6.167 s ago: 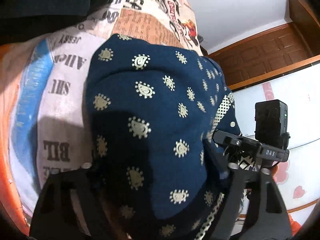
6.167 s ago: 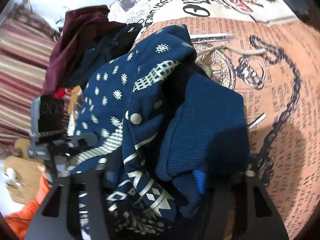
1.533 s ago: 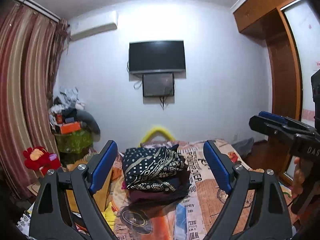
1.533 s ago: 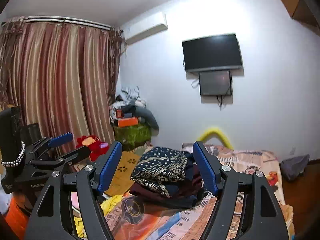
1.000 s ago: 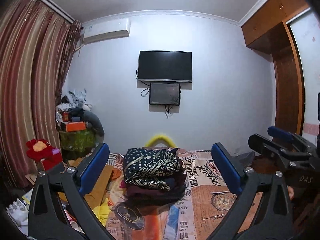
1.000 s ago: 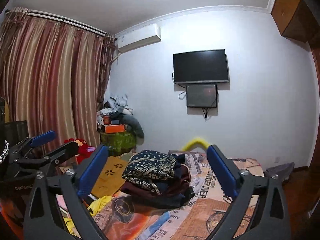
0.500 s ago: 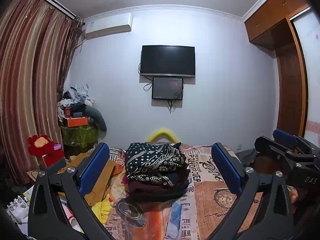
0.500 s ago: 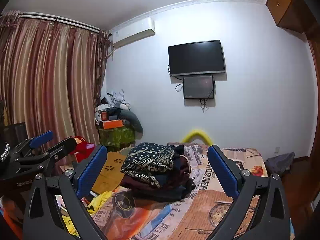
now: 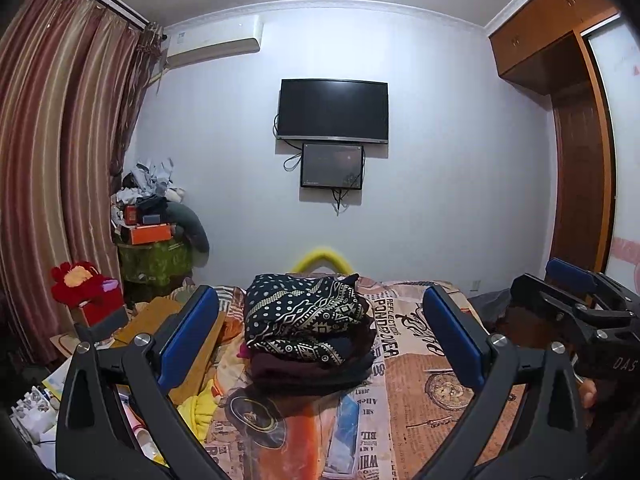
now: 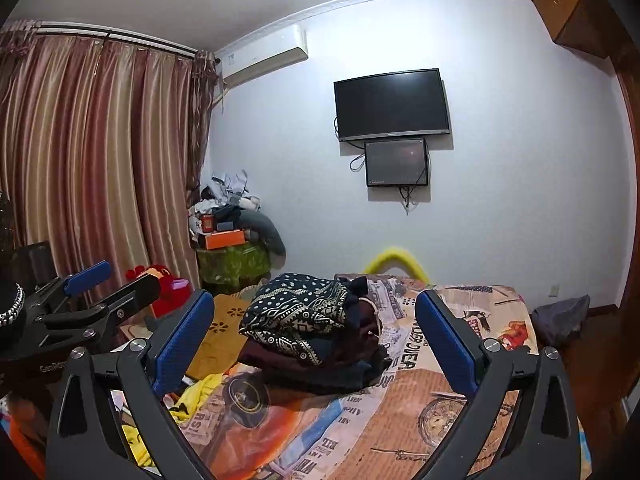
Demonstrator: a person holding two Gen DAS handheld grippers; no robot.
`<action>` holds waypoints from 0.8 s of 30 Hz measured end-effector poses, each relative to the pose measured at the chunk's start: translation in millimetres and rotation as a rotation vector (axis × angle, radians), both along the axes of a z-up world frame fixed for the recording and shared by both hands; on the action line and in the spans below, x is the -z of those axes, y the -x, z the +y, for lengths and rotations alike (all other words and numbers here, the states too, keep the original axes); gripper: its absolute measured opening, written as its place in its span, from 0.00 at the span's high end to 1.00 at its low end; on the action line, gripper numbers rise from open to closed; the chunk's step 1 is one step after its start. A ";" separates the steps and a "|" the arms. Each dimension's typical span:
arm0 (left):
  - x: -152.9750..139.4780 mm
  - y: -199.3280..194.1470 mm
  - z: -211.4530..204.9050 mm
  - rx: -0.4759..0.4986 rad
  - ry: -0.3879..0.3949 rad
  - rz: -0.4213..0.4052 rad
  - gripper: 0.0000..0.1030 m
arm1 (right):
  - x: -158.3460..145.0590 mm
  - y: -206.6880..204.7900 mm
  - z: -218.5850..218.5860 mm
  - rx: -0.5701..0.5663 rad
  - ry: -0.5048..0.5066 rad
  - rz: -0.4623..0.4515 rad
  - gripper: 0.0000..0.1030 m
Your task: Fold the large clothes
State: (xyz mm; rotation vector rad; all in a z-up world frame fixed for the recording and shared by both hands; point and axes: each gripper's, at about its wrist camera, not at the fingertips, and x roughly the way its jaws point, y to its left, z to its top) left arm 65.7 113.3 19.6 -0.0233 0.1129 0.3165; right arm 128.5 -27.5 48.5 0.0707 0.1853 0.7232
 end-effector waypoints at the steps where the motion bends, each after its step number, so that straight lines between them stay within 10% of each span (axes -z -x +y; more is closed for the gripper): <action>1: 0.2 0.1 0.3 0.000 0.001 0.000 0.00 | -0.7 0.5 -0.9 0.001 0.001 -0.001 0.03; 24: 2.6 -2.5 3.9 0.025 0.017 0.023 0.00 | -0.8 -0.6 -8.6 0.002 -0.006 0.009 0.03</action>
